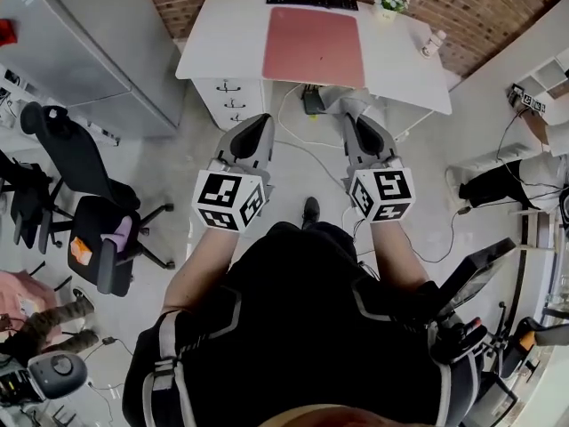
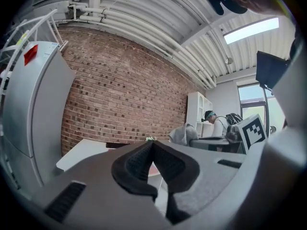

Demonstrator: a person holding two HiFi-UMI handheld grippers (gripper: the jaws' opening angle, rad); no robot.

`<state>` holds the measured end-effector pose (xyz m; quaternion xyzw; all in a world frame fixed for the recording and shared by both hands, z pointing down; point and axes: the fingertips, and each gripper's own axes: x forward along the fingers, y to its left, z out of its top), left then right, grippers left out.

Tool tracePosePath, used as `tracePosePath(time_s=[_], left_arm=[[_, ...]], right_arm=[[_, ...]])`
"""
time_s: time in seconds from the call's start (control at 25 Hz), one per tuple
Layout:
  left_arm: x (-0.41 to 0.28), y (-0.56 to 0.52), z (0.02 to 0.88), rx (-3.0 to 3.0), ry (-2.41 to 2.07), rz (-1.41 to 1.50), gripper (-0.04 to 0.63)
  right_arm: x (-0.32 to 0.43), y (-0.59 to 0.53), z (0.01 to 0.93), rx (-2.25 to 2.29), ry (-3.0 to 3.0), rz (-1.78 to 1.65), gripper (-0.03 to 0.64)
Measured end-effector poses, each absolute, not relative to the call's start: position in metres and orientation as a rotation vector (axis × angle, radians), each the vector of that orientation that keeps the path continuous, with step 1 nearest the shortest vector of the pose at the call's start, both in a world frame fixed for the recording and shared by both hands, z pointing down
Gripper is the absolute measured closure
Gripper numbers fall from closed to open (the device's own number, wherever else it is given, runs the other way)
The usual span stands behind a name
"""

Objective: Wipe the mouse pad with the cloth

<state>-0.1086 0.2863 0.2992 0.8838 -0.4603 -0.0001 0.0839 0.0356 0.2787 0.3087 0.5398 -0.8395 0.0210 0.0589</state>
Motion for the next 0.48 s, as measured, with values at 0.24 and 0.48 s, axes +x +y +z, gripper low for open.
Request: tracePosePath(time_s=[0.24,0.48], left_arm=[[-0.081,0.231,0.307,2.59,-1.433,0.036,0.594],[-0.035,0.196,0.315,2.588,-1.428,0.099,0.594]], right_arm=[[0.072,0.225,0.318,1.585,-2.556,0.086,0.591],[0.103,0.189,0.327,1.54,-2.565,0.094,0.591]])
